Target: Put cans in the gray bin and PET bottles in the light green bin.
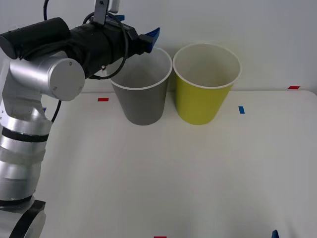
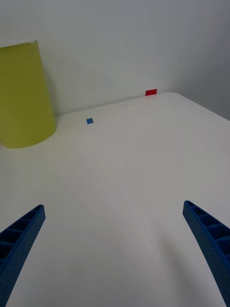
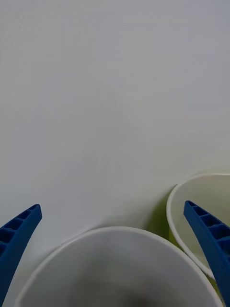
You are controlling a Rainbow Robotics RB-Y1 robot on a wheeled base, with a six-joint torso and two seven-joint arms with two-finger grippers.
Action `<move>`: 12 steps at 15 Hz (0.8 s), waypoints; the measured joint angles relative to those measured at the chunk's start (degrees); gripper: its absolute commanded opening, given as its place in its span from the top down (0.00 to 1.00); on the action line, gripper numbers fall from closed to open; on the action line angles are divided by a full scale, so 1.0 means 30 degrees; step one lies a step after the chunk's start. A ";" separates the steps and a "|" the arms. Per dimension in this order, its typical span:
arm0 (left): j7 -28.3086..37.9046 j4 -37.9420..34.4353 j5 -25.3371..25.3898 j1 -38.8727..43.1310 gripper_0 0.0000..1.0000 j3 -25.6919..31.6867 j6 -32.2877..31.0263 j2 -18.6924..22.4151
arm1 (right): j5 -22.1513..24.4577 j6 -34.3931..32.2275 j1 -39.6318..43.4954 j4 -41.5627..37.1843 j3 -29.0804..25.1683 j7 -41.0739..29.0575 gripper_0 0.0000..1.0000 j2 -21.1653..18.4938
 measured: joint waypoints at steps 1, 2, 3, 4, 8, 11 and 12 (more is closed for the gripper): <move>-0.0020 -0.1244 0.0165 0.0764 0.00 0.0176 0.0438 0.0168 | 0.0000 0.0000 0.0000 0.0000 0.0000 0.0000 0.00 0.0000; -0.0045 -0.2534 0.0235 0.1905 0.00 0.0289 0.0647 0.0370 | 0.0000 0.0000 0.0000 0.0001 0.0000 0.0000 0.00 0.0000; -0.0062 -0.3903 0.0267 0.3086 0.00 0.0359 0.0732 0.0637 | 0.0000 0.0000 0.0000 0.0000 0.0000 0.0000 0.00 0.0000; -0.0068 -0.5177 0.0284 0.4354 0.00 0.0408 0.0790 0.1014 | 0.0000 0.0000 0.0000 -0.0001 0.0000 0.0000 0.00 0.0000; -0.0036 -0.8299 0.0545 0.8486 0.00 0.0445 0.0829 0.2816 | 0.0000 0.0000 0.0000 -0.0001 0.0001 0.0000 0.00 0.0000; -0.0039 -0.9586 0.0804 1.0870 0.00 0.0446 0.0828 0.3382 | 0.0000 0.0000 0.0000 0.0000 0.0001 0.0000 0.00 0.0000; -0.0032 -0.9901 0.0861 1.1474 0.00 0.0446 0.0825 0.3438 | 0.0000 0.0000 0.0000 0.0000 0.0001 0.0000 0.00 0.0000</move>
